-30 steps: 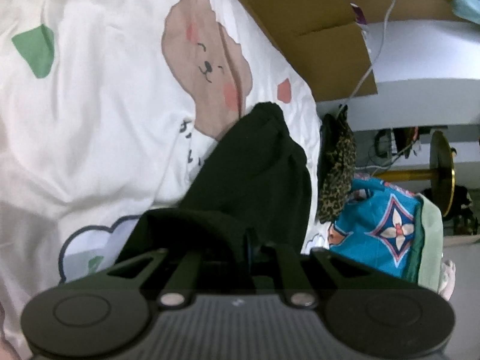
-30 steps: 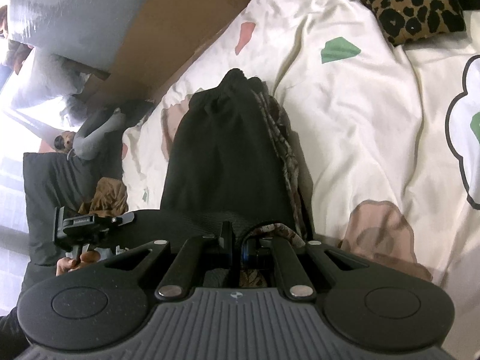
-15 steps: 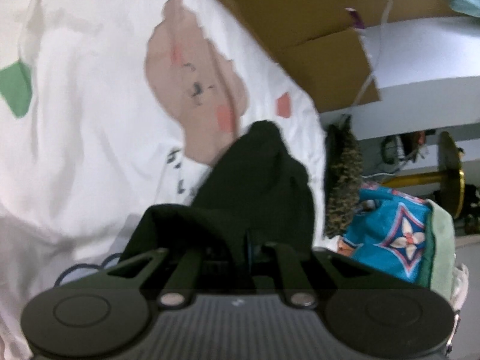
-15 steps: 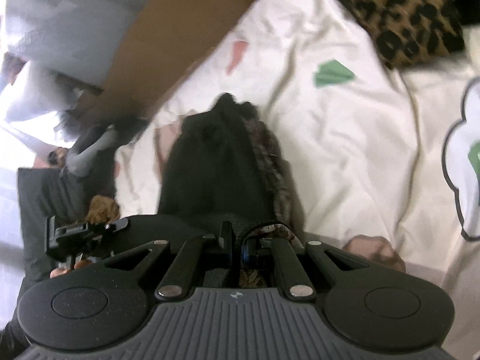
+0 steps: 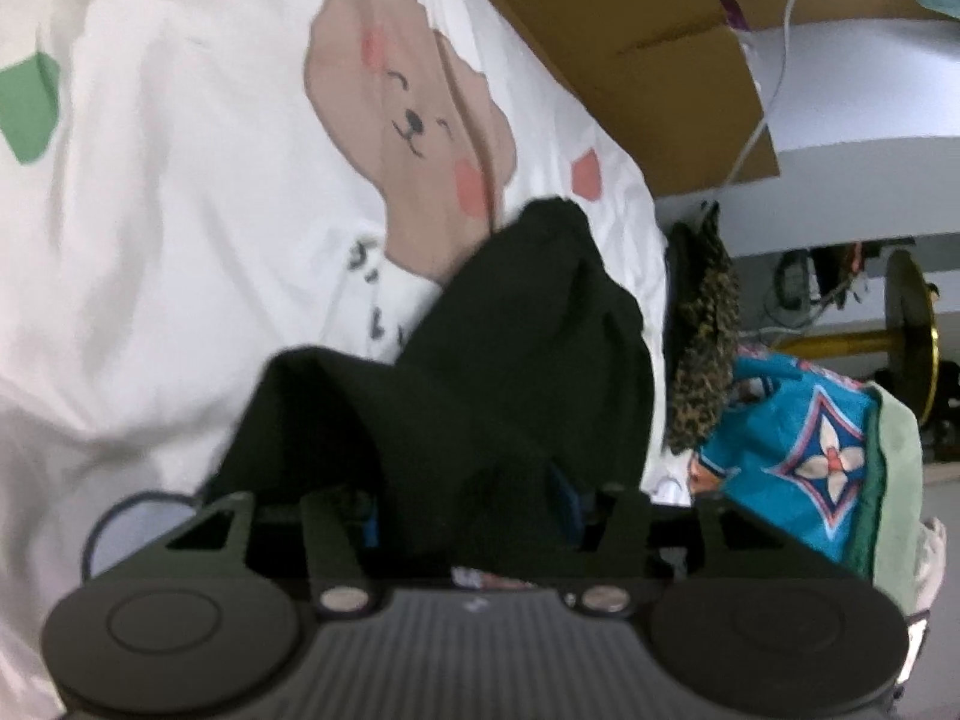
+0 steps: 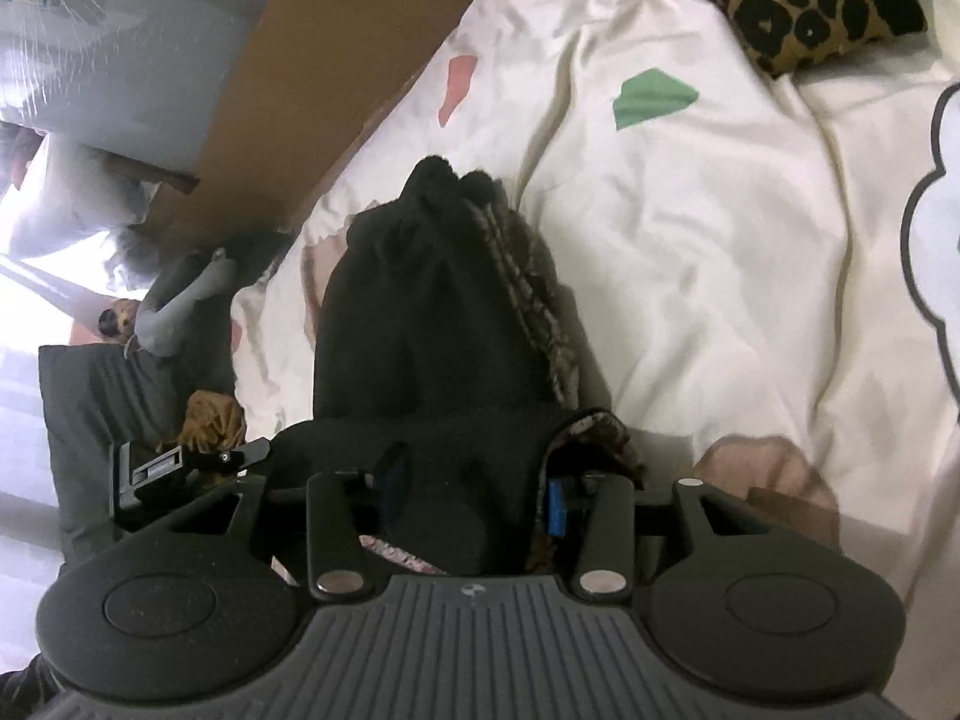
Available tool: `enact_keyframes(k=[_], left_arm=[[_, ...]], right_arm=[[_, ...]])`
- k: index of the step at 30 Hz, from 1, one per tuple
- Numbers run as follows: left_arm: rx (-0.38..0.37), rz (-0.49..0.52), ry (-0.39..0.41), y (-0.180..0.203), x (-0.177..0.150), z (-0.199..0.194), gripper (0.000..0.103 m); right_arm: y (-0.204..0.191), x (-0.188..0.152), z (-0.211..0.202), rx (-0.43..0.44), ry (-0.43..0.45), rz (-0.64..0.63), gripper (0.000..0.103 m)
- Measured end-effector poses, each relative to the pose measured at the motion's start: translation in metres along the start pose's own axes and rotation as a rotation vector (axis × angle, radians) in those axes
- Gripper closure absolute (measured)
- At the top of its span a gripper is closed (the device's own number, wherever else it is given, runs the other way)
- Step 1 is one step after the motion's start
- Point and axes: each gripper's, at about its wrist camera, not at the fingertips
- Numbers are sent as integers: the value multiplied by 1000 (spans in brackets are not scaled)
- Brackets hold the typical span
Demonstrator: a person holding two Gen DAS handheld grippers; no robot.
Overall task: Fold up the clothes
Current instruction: 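Lay the folded black garment on the sheet with both grippers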
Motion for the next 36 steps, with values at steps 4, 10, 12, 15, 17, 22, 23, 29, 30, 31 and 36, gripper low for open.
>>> enact_keyframes(k=[4, 10, 12, 15, 17, 22, 23, 29, 30, 31, 36], left_arm=[[-1, 5, -18, 0, -3, 1, 48], [-61, 7, -36, 7, -2, -1, 48], [-96, -6, -38, 10, 2, -2, 48], [-117, -14, -35, 14, 10, 0, 48], [-123, -23, -33, 15, 16, 1, 48], [-146, -54, -14, 15, 32, 0, 48], [-149, -60, -10, 16, 36, 0, 48], [-166, -87, 30, 15, 58, 0, 47], [-168, -92, 40, 15, 62, -1, 48], [-171, -97, 49, 14, 66, -1, 48], [-150, -90, 84, 13, 79, -5, 47]], right_arm=[[-1, -3, 1, 13, -9, 1, 54], [-4, 1, 2, 47, -14, 5, 54], [-6, 5, 0, 63, -8, 4, 54], [-7, 13, -2, 76, 3, 8, 54], [-5, 18, -1, 81, 10, 19, 54], [5, 33, 5, 81, 26, 41, 54], [8, 36, 7, 79, 29, 47, 54], [22, 49, 10, 79, 48, 69, 46], [24, 51, 10, 80, 51, 75, 46], [27, 53, 10, 79, 57, 82, 46], [39, 59, 5, 48, 94, 98, 42]])
Point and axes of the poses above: each gripper's, at about its wrist camera, not at the fingertips, and z roughly the way its jaws point, y to its right, x to its top, and after that the axes turned 13 degrees about -z, right-handed
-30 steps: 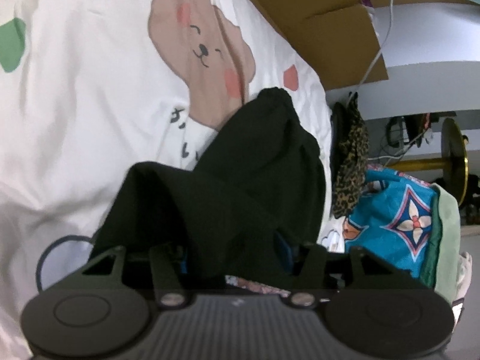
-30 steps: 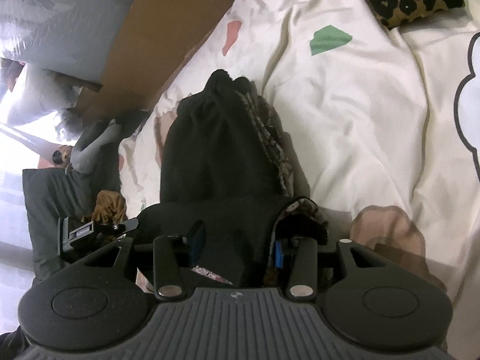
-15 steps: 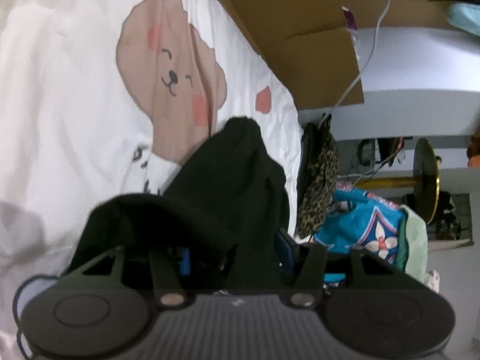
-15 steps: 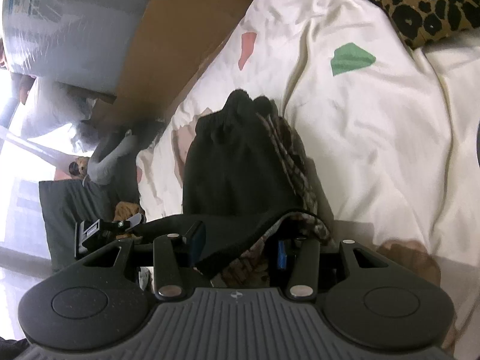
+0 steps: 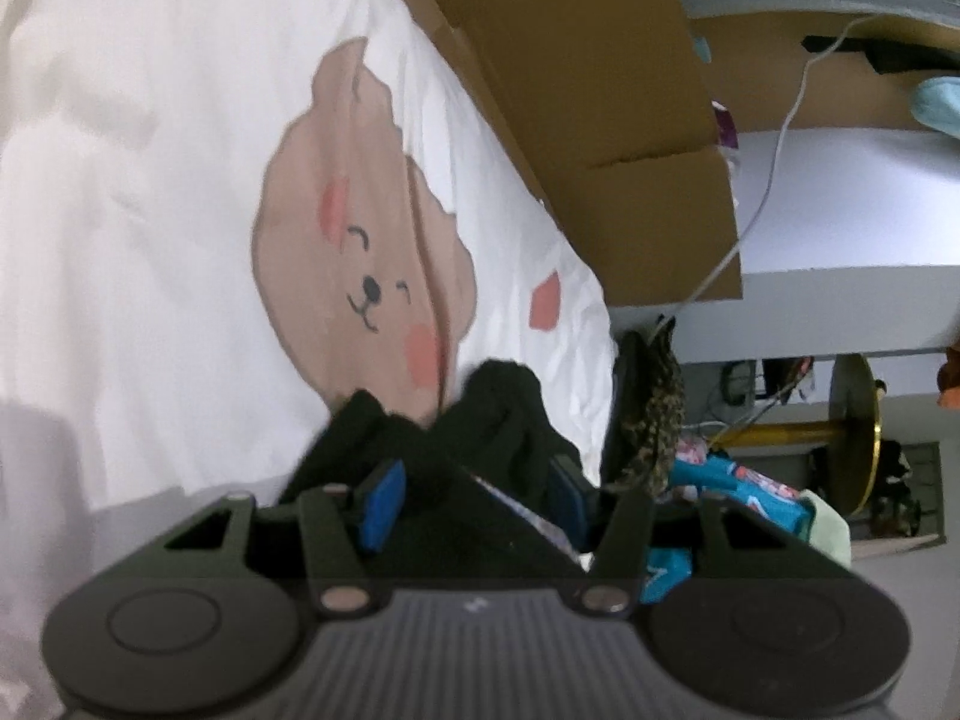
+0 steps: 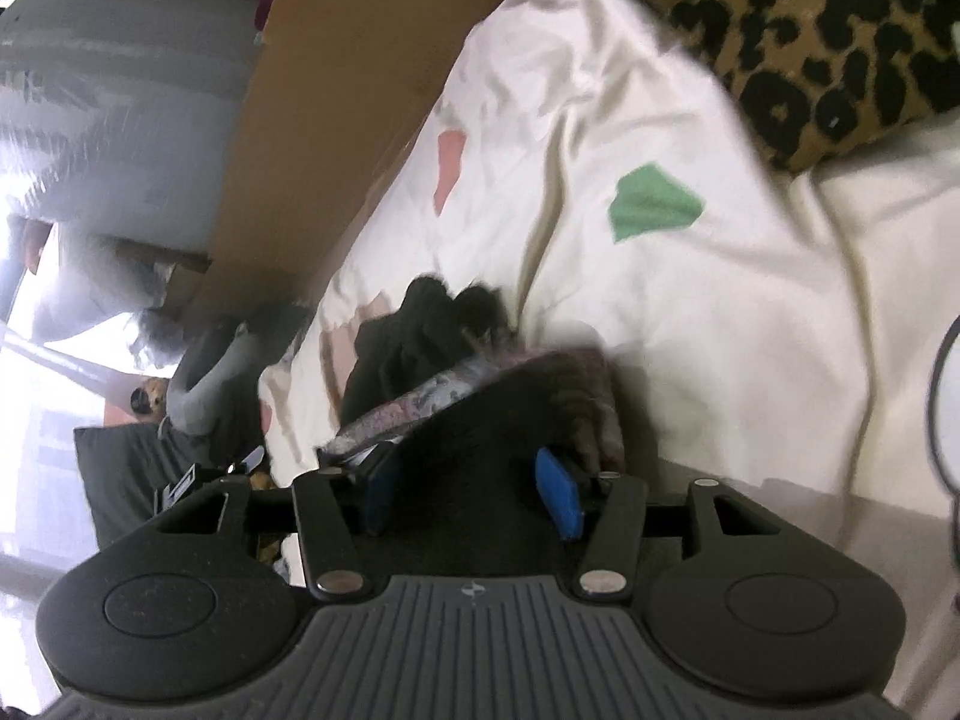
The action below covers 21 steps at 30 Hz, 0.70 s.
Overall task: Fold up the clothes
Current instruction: 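Lay the folded black garment on the sheet with both grippers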
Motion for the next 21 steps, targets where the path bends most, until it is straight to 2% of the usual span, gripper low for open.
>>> enact_keyframes(k=[4, 9, 12, 14, 18, 21], left_arm=[[37, 44, 28, 3, 2, -3, 47], [115, 145, 59, 12, -1, -5, 48], [166, 204, 48, 16, -6, 1, 49], [175, 226, 30, 16, -10, 7, 54], [216, 269, 17, 15, -15, 18, 59], [248, 305, 11, 15, -18, 26, 63]], right_arm=[[4, 3, -6, -30, 14, -11, 42], [1, 4, -12, -94, 34, -73, 42], [-2, 4, -10, -131, 34, -108, 43], [-3, 5, -5, -133, 22, -119, 44], [-5, 6, 7, -156, -14, -151, 47], [-5, 7, 15, -171, -30, -158, 60]])
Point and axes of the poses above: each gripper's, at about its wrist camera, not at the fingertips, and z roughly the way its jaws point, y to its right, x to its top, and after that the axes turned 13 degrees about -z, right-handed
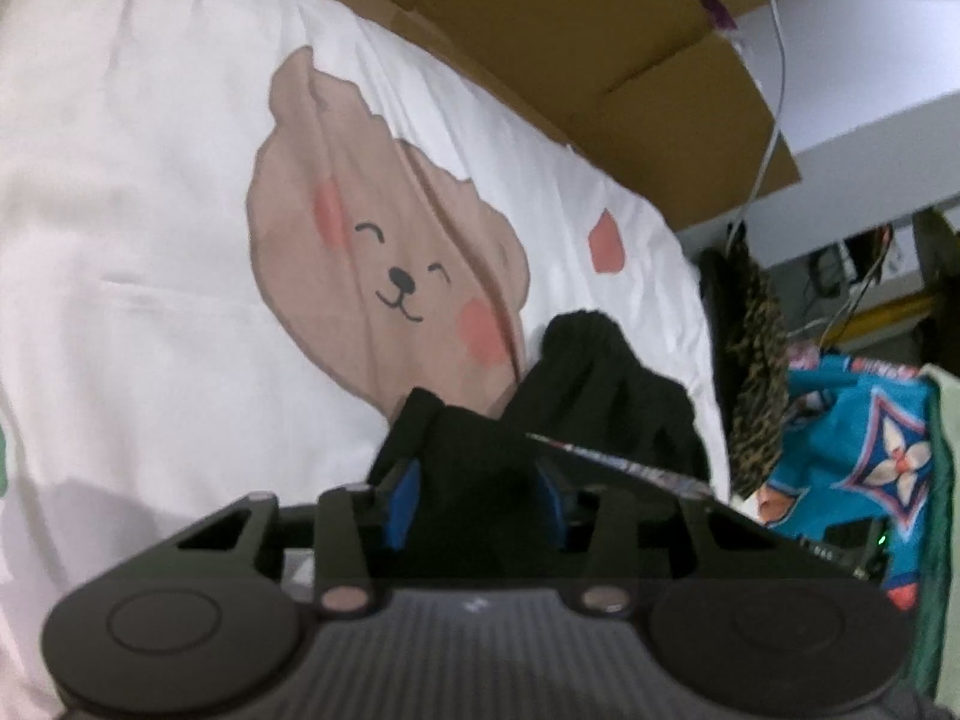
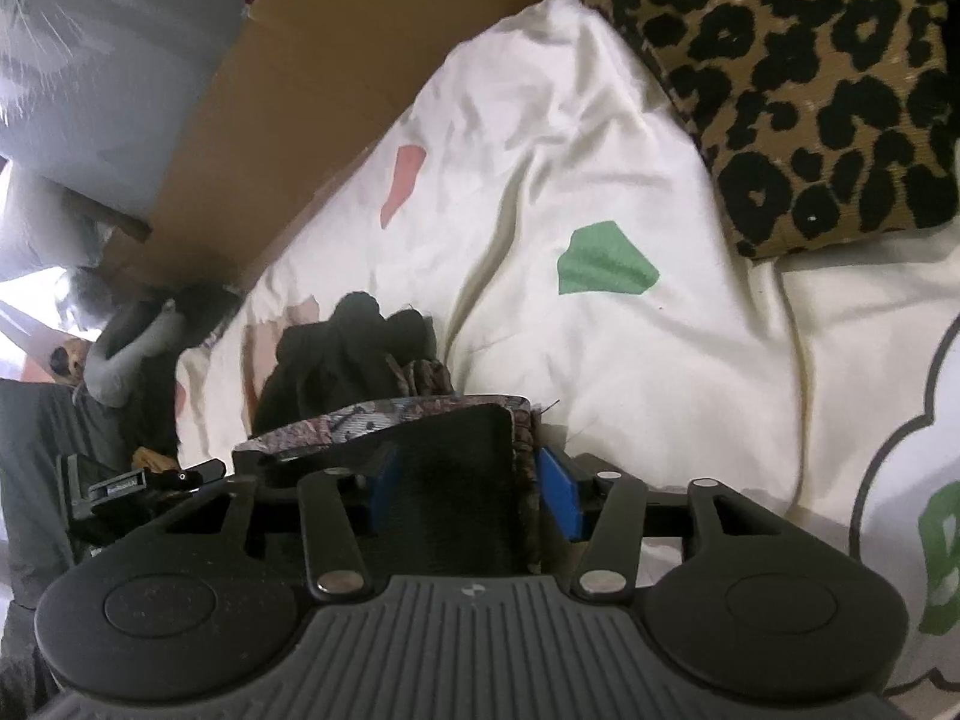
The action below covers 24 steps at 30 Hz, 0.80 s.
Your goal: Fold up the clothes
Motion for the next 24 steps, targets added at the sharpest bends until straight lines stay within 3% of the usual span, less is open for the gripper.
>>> enact_keyframes(k=[8, 12, 17, 24], left_arm=[[44, 77, 2, 2, -5, 5, 92], [26, 48, 20, -2, -2, 0, 99], [-4, 12, 70, -6, 4, -16, 100], [18, 16, 100, -5, 7, -24, 101]], right_arm=[[-4, 0, 3, -20, 0, -30, 94], [-1, 0, 1, -19, -2, -11, 98], [-2, 0, -7, -19, 19, -14, 98], [-4, 5, -16, -19, 50, -9, 98]])
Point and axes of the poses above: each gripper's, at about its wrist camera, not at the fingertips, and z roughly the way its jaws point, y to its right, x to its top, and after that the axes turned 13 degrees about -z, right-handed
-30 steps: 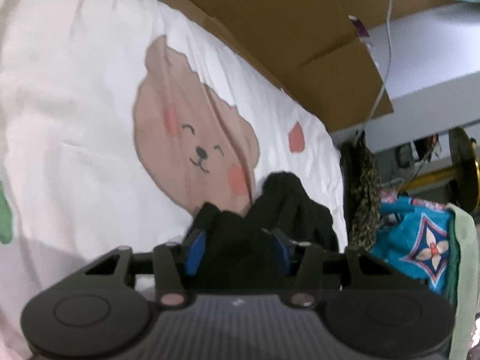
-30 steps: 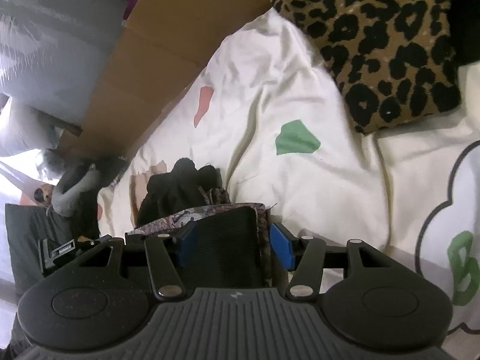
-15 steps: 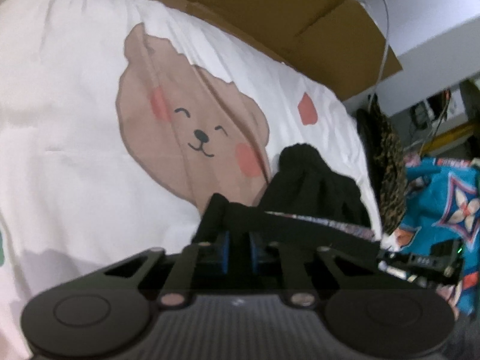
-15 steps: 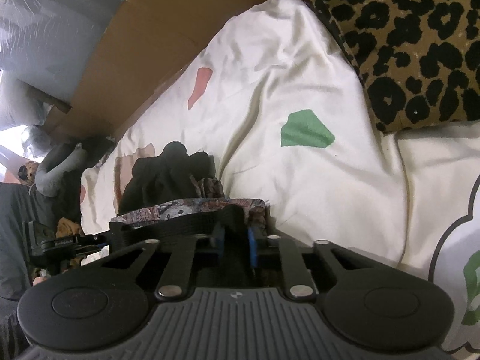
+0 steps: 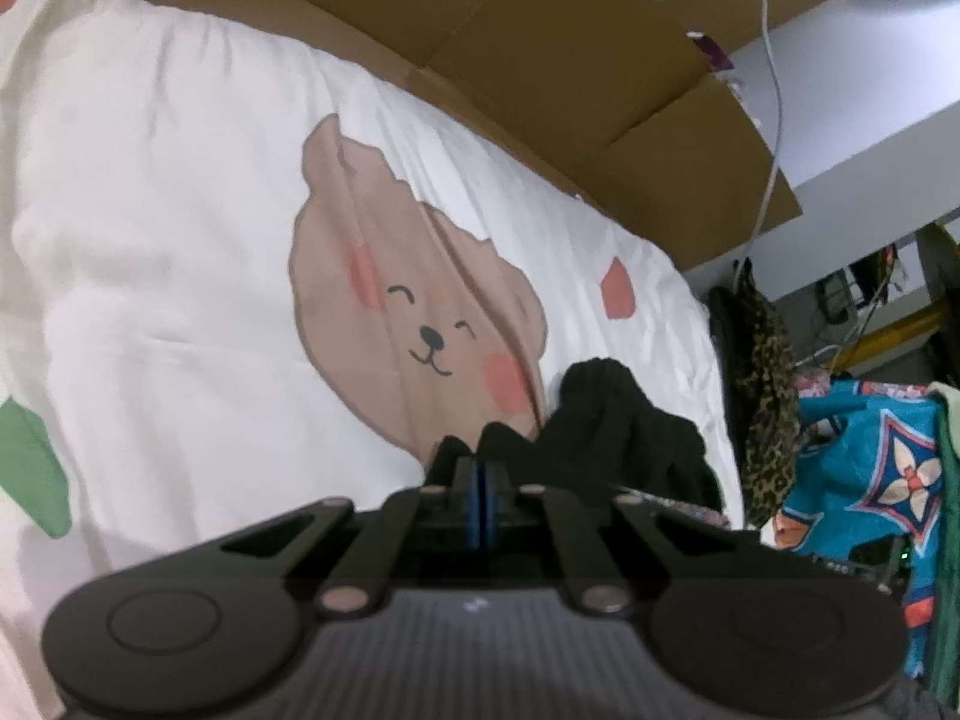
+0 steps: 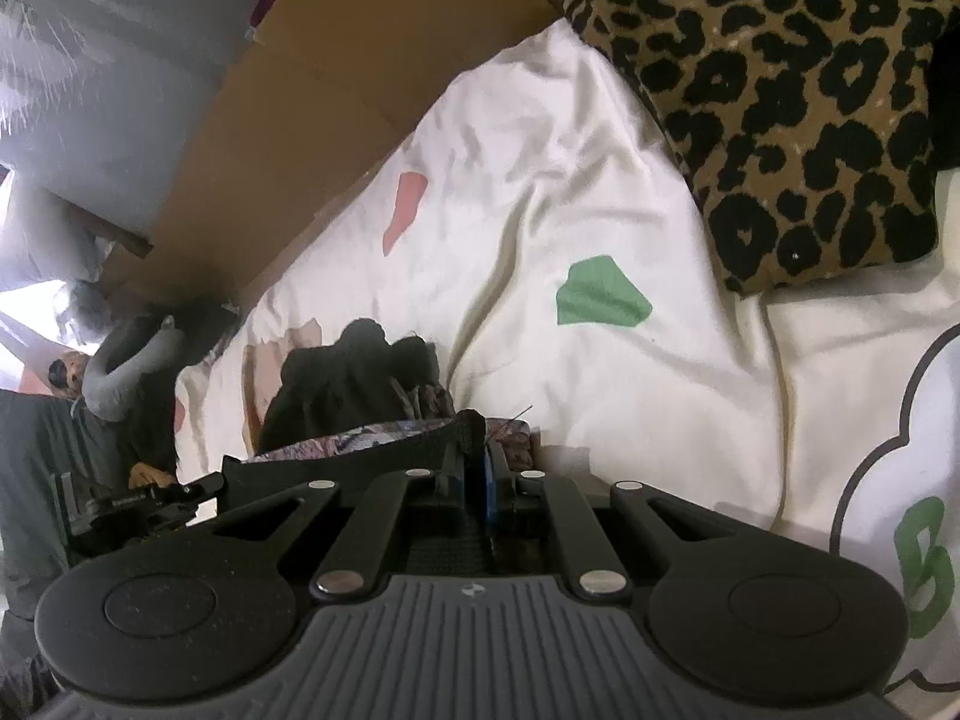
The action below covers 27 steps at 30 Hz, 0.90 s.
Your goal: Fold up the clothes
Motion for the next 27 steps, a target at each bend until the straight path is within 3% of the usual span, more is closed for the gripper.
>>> enact_keyframes(k=[6, 12, 14, 16, 24, 27], left_arm=[[79, 40, -10, 2, -2, 21, 100], [191, 157, -9, 18, -12, 28, 96], [215, 180, 10, 22, -13, 27, 85], [236, 205, 29, 25, -13, 26, 77], [192, 214, 6, 29, -8, 26, 76], [158, 202, 10, 29, -7, 18, 69]], right_arm=[[-2, 2, 19, -46, -30, -31, 98], [-14, 0, 28, -100, -61, -110, 95], [-20, 0, 30, -127, -69, -154, 80], [-25, 0, 33, -148, -76, -190, 75], [-25, 2, 38, -155, -95, -212, 71], [-24, 2, 35, -154, -94, -217, 69]])
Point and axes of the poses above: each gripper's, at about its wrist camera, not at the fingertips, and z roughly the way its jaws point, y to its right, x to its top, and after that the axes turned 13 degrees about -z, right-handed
